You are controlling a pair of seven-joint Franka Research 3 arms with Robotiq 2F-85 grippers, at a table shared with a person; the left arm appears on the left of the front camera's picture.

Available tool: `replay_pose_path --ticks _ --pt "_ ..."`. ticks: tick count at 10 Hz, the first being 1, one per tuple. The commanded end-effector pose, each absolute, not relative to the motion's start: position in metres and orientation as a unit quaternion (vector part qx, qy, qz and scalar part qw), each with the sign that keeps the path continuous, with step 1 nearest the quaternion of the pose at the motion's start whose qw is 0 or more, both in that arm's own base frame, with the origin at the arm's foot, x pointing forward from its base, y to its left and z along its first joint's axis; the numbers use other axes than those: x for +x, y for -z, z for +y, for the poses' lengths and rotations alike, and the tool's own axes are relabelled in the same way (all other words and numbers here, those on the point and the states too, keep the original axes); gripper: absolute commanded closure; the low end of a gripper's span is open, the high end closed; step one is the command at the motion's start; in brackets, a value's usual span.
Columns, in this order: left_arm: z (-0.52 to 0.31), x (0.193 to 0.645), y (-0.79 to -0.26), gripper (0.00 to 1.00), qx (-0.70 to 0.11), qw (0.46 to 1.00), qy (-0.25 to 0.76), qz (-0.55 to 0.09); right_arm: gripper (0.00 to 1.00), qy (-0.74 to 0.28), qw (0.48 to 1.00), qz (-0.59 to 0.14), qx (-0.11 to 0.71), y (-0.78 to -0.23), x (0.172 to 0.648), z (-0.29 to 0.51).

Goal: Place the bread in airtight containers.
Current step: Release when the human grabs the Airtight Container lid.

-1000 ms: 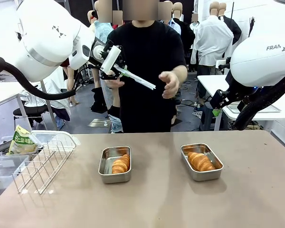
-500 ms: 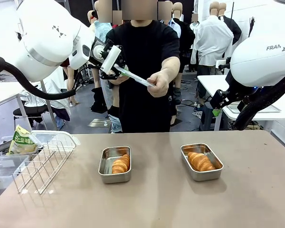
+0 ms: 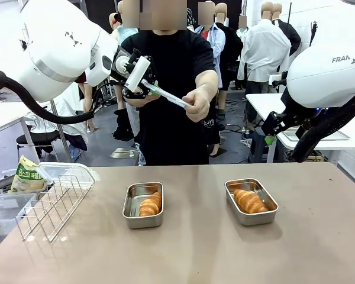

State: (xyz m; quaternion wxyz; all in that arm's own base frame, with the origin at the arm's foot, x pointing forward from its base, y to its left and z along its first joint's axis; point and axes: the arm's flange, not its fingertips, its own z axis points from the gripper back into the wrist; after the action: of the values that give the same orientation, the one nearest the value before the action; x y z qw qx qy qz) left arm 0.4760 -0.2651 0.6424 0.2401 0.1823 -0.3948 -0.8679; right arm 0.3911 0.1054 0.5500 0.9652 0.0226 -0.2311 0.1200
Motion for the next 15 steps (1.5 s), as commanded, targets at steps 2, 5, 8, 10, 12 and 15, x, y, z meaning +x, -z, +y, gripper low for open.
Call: replay_pose_path --ticks 2,5,8,10,12,15 --pt "-0.2660 0.4765 -0.6445 1.00 0.184 0.238 0.866 -0.400 0.00 -0.120 0.965 -0.231 0.023 -0.5494 0.3911 0.1051" --pt "-0.2660 0.4765 -0.6445 1.00 0.184 0.238 0.866 -0.400 0.00 -0.120 0.965 -0.231 0.023 -0.5494 0.3911 0.1051" --pt "-0.2663 0.4759 -0.6432 1.00 0.183 0.239 0.868 -0.395 0.00 -0.120 0.965 -0.231 0.023 -0.5494 0.3911 0.1051" --pt "-0.2662 0.4802 -0.6448 0.80 0.177 0.231 0.872 -0.393 0.00 -0.120 0.965 -0.231 0.023 -0.5494 0.3911 0.1051" --pt "-0.2651 0.4808 -0.6493 0.40 0.182 0.223 0.874 -0.392 0.00 -0.120 0.965 -0.231 0.023 -0.5494 0.3911 0.1051" --pt "-0.2658 0.4840 -0.6514 0.00 0.180 0.218 0.876 -0.392 0.00 -0.120 0.965 -0.231 0.023 -0.5494 0.3911 0.1051"
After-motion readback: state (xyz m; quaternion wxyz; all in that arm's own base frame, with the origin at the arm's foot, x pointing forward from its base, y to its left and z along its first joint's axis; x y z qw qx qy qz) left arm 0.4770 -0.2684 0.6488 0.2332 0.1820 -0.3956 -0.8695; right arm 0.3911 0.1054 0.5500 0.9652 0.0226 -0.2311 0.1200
